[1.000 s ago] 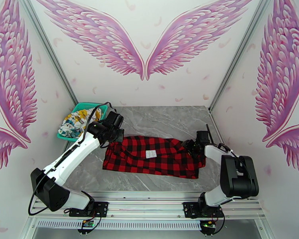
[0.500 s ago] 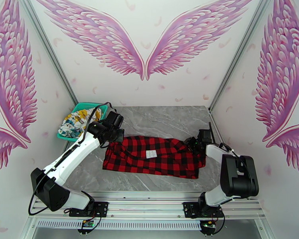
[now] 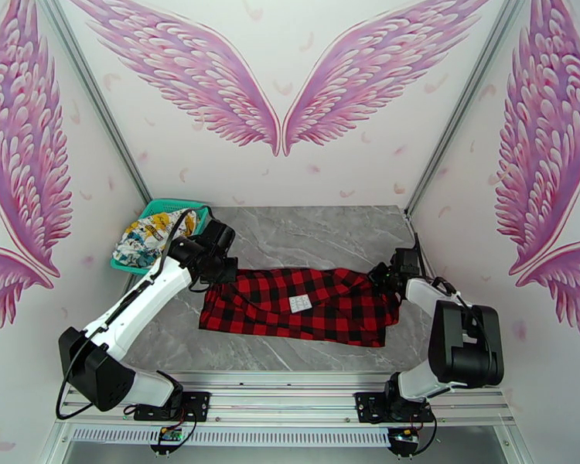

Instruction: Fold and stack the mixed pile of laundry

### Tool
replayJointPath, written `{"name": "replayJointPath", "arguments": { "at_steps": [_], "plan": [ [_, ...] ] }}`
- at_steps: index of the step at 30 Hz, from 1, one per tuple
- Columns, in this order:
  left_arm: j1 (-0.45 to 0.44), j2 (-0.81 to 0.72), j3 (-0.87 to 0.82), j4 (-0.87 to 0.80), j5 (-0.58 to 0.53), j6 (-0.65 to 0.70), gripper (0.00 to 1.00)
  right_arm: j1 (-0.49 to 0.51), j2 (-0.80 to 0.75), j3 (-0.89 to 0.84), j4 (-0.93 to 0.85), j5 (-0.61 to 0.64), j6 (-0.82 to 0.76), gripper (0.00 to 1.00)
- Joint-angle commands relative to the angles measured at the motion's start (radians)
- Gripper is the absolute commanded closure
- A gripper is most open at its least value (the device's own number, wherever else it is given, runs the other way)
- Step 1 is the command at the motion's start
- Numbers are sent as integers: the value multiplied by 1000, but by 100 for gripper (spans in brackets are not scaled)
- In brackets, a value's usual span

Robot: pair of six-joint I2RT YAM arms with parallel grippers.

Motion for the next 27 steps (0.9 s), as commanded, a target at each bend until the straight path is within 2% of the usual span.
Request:
{"name": "replayJointPath", "arguments": {
  "at_steps": [1,4,6,7,8,9,13,17,19,22,24,27],
  "plan": [
    [28,-18,-60,-16,59,-15,100,-19,42,8,-14,7,-26,100],
    [66,-5,-140,40,115,-32,91,-27,68,18,-17,11,-31,100],
    [75,-3,-151,58,138,-38,68,-28,84,30,-28,7,-36,100],
    [76,-5,-150,60,132,-37,51,-29,88,32,-28,0,-37,100],
    [79,-5,-147,62,119,-33,28,-28,91,33,-26,-5,-38,100],
    [83,-3,-143,65,105,-27,24,-28,92,33,-24,-8,-37,100],
    [90,4,-122,82,69,9,24,-28,102,36,-25,-18,-35,100],
    [85,-41,-217,81,58,77,26,-28,100,36,-28,-25,-38,100],
    [84,-78,-280,93,78,131,24,-29,107,41,-32,-29,-41,100],
    [87,-101,-365,152,148,180,15,-28,117,50,-32,-38,-41,100],
    [78,-88,-389,236,187,207,14,-28,122,53,-30,-41,-40,100],
    [77,-10,-363,321,189,214,15,-27,124,54,-29,-46,-40,100]
  ]
}}
